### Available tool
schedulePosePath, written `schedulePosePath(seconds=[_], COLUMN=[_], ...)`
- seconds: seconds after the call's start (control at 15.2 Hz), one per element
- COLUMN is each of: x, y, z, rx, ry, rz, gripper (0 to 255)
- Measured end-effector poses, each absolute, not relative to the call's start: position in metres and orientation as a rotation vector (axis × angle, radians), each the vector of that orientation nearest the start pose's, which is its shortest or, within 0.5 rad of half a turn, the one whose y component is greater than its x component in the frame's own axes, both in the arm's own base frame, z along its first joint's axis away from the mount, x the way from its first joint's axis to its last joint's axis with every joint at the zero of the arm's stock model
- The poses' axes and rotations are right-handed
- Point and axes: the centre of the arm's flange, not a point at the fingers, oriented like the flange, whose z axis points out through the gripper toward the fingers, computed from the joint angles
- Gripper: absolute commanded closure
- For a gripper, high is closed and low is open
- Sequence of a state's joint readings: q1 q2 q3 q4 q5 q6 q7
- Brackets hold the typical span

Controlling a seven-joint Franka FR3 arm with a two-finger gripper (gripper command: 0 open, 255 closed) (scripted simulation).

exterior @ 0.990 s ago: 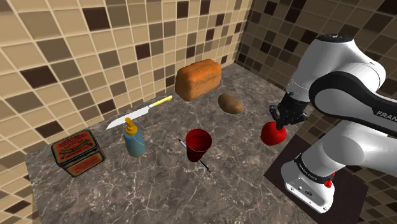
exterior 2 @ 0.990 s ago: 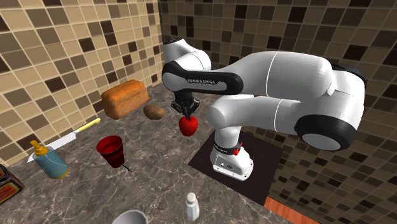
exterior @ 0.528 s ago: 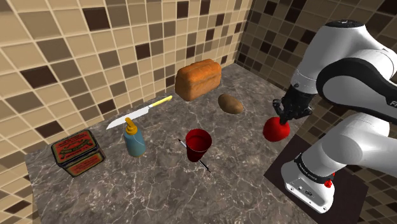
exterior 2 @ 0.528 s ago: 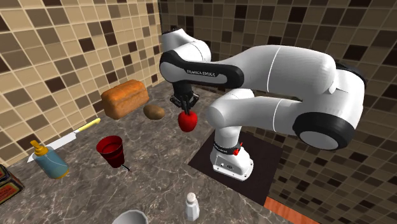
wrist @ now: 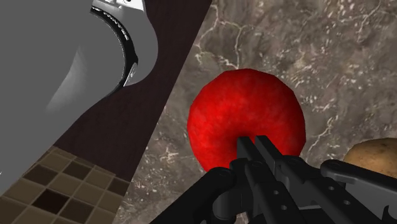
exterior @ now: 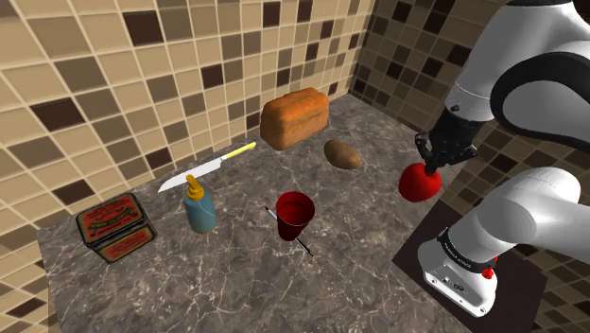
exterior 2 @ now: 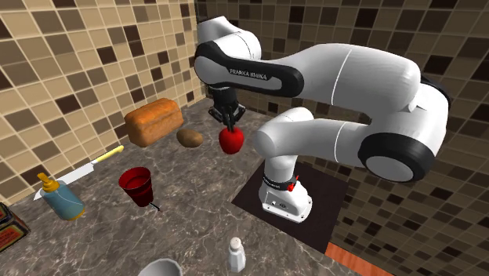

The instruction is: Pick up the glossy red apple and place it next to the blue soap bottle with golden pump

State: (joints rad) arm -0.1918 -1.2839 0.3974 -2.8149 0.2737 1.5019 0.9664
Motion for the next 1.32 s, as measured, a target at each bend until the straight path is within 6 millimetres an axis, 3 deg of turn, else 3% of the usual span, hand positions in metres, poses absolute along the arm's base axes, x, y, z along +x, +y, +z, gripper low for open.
schedulePosePath(seconds=[1.32], x=[0.195], y=[0.07], z=[0.571], rx=[-2.831], ry=[1.618], rz=[0.002], gripper=[255])
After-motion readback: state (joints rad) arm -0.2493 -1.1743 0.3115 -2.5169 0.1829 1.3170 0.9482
